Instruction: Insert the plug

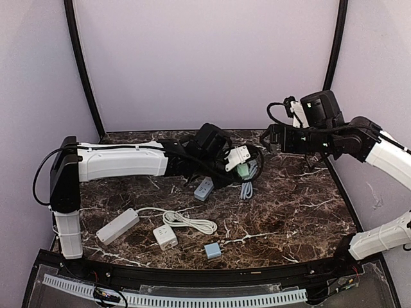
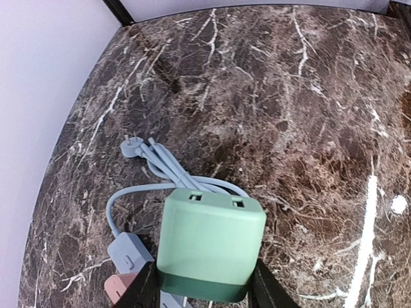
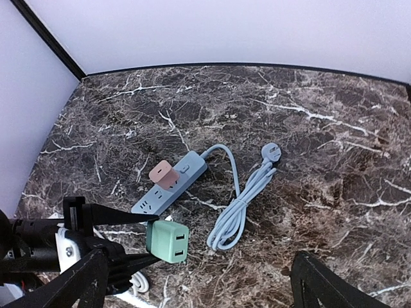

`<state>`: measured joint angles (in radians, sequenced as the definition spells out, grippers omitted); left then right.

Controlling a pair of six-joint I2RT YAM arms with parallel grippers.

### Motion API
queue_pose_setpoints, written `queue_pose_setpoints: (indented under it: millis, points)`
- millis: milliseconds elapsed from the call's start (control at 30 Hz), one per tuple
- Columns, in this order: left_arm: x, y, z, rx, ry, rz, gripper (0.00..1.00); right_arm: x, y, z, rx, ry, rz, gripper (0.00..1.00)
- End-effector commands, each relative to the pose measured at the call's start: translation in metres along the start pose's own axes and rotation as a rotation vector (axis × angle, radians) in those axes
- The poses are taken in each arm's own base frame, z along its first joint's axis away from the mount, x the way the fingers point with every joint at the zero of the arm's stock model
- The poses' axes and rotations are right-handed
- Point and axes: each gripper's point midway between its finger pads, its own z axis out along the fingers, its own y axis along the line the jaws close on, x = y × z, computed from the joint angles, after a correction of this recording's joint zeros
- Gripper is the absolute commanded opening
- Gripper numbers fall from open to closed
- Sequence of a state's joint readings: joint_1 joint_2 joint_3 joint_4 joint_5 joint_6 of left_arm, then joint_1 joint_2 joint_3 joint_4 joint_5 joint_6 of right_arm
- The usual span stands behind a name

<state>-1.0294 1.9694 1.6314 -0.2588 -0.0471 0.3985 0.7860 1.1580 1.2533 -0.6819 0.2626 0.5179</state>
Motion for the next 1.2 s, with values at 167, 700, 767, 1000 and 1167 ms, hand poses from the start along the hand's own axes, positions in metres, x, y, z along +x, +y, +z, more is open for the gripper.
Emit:
queue_pose_setpoints:
  millis: [167, 700, 767, 1000, 1167]
  points:
    - [-0.024, 0.061, -0.025, -0.193, -0.13, -0.227, 0.01, -0.02, 0.006, 0.018, -0.2, 0.114, 0.256, 0.99]
    - [-0.056, 0.058, -0.049, -0.064, -0.294, -0.202, 0.01, -0.038, 0.0, 0.013, -0.499, 0.24, 0.415, 0.99]
    - [-0.06, 0.055, -0.054, -0.036, -0.322, -0.197, 0.01, -0.037, -0.001, 0.013, -0.521, 0.261, 0.433, 0.99]
    - [-0.072, 0.044, -0.062, 0.055, -0.392, -0.185, 0.01, -0.024, 0.009, 0.013, -0.612, 0.365, 0.448, 0.96]
    - [-0.075, 0.04, -0.059, 0.089, -0.405, -0.195, 0.01, -0.012, 0.016, 0.013, -0.656, 0.446, 0.439, 0.93]
